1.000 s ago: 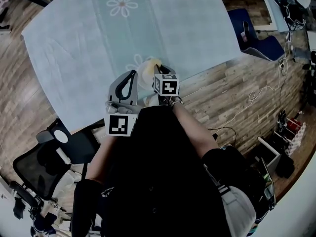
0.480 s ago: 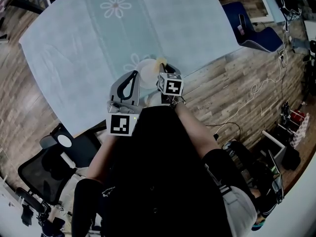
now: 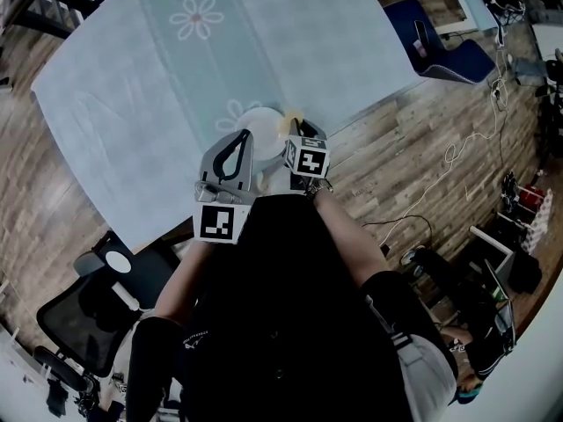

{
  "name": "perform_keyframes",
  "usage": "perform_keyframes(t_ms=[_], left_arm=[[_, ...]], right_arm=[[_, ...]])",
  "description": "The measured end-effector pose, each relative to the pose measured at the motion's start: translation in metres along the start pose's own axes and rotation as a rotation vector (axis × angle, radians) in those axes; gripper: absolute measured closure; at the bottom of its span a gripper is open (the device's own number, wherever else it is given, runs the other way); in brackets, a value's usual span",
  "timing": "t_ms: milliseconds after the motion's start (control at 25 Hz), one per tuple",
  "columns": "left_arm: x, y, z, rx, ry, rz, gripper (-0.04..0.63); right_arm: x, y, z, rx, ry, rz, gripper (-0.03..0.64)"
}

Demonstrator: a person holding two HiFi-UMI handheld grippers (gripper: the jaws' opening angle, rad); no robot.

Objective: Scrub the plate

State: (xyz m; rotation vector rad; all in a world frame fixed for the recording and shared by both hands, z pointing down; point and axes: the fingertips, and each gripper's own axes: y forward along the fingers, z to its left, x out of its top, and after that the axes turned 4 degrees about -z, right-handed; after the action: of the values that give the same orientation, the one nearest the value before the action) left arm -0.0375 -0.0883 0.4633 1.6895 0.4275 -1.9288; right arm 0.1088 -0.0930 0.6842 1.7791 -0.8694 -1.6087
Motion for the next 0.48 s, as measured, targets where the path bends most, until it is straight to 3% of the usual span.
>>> perform_keyframes(t_ms=[280, 480], left_arm=[[0.002, 0.001, -0.009, -0.015, 0.015, -0.017, 0.581], [0.007, -0.004, -0.009, 0.008, 0.023, -0.035, 0.581]], right_arm=[[0.009, -0.017, -0.011, -0.034, 0.015, -0.049, 0.565], [0.02, -0.022, 0.007, 0.021, -0.005, -0.083, 0.565]])
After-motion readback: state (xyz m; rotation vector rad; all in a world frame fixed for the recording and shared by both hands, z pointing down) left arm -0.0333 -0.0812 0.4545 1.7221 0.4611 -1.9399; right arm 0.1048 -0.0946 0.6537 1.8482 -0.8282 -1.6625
